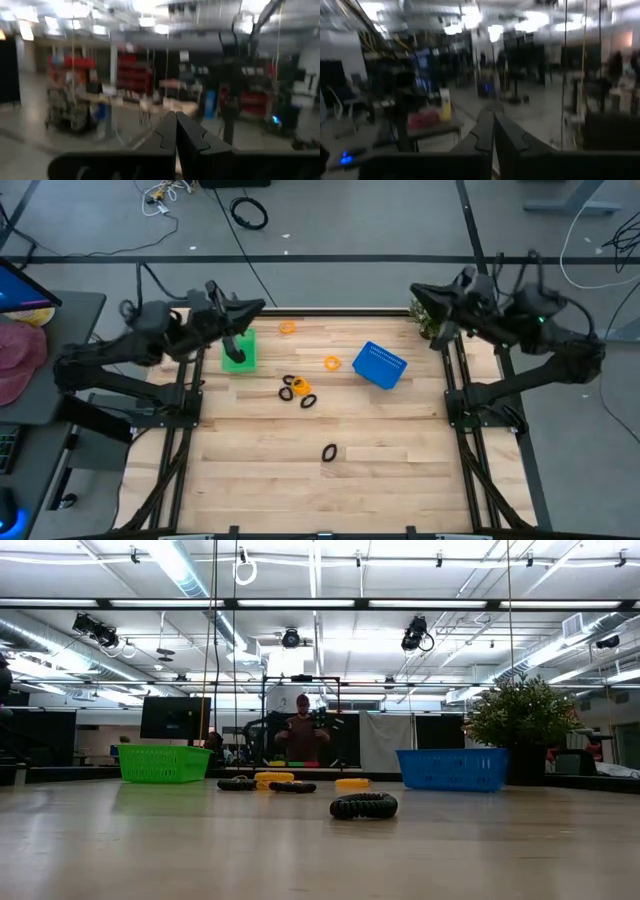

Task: Sort spring keychains
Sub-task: Put the yellow spring keychain into the blue bin

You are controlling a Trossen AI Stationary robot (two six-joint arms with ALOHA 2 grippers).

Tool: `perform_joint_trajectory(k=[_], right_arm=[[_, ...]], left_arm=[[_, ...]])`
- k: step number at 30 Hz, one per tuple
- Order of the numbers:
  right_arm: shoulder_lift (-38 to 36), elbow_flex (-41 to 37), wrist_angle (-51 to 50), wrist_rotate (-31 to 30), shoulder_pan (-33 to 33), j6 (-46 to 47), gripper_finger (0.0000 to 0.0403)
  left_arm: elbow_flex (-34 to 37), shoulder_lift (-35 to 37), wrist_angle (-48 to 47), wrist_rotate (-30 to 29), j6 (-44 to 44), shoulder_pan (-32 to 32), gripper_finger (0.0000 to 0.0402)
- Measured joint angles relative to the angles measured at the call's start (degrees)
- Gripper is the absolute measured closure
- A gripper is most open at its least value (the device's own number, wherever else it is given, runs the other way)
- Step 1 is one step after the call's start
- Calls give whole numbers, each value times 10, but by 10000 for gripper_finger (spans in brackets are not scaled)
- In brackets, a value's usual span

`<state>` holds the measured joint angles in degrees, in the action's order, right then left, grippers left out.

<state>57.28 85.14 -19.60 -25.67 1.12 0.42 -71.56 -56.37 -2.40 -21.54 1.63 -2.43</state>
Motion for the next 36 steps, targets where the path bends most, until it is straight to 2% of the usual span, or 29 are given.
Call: perform_joint_trajectory(k=[3,5,9,13,16,22,27,36], right_arm=[[35,67,-101,45,-16,8,385],[49,86,-150,88,-20,15,385],[60,89,-169,169,-22,22,385],[80,89,-143,185,-22,22,385],[110,89,-116,199,-22,21,385],[154,89,-71,213,-22,22,385],[190,89,-21,243,-26,19,385],[204,89,-20,253,-31,18,385]], left_arm=[[-61,-7,-108,20,25,0,399],[-87,-7,-137,47,22,0,399],[-93,2,-150,121,5,1,399],[-91,1,-152,215,-29,0,399],[-83,-6,-151,210,-34,1,399],[-77,-17,-153,160,-53,0,399],[-77,-42,-150,162,-80,0,399],[-62,-52,-126,168,-74,0,400]])
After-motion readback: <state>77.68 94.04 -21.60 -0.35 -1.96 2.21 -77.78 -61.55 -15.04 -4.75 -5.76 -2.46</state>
